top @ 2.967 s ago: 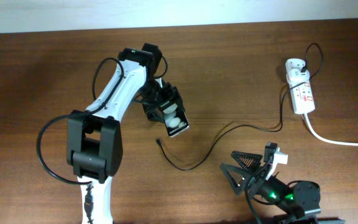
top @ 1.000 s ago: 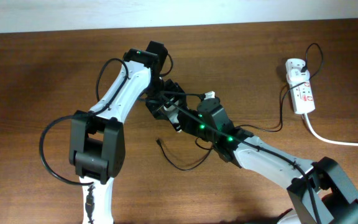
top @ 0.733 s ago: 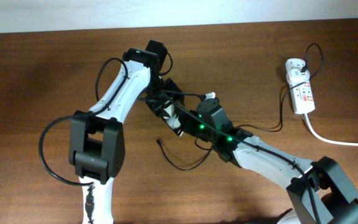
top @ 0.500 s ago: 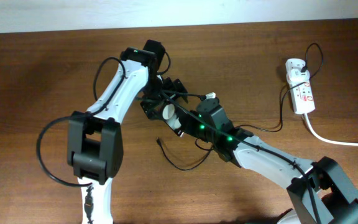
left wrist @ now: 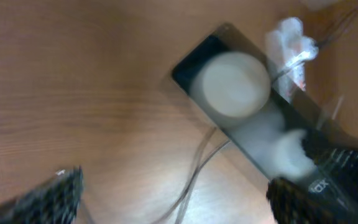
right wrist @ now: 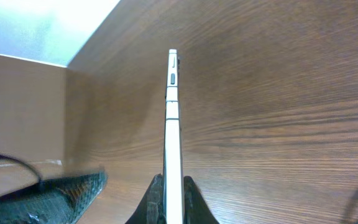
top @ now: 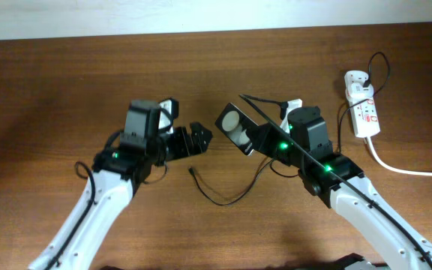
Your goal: Plug charger to phone and switch on socket
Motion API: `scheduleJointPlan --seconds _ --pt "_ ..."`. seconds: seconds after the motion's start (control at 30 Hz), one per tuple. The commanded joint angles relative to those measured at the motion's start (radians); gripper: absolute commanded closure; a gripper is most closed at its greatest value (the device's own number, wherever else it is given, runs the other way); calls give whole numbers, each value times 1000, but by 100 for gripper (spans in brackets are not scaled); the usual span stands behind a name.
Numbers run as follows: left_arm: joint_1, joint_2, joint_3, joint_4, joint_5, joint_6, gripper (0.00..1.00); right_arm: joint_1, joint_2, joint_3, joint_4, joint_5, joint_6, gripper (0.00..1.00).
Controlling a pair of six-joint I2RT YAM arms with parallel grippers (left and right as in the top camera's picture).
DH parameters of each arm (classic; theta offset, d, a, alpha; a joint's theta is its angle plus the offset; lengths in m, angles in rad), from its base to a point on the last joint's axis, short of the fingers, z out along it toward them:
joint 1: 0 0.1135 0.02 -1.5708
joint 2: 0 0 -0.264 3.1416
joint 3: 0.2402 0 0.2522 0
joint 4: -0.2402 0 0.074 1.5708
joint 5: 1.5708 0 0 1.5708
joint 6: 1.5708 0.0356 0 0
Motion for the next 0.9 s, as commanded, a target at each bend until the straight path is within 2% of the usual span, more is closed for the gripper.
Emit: scheduleJointPlan --seconds 0.0,0.1,0.23,0.37,0.5,0.57,0.67,0.87 --pt "0 -37 -196 366 174 -185 1 -1 29 9 74 -60 74 96" --pt "2 -37 -301 579 157 -290 1 -1 111 8 232 -104 173 96" --pt "2 -37 -305 592 92 -349 1 1 237 8 474 -184 299 96" --pt "3 -33 -305 672 -11 -399 1 2 321 8 615 -262 345 96" --pt "16 66 -305 829 -5 -534 1 2 322 8 659 -264 369 96" --pt "15 153 -305 977 32 -595 1 2 322 8 663 -265 370 96" --pt "15 230 -305 1050 42 -662 1 2 322 8 710 -273 378 96" --pt "15 257 -304 1299 50 -827 1 10 322 8 711 -272 378 96"
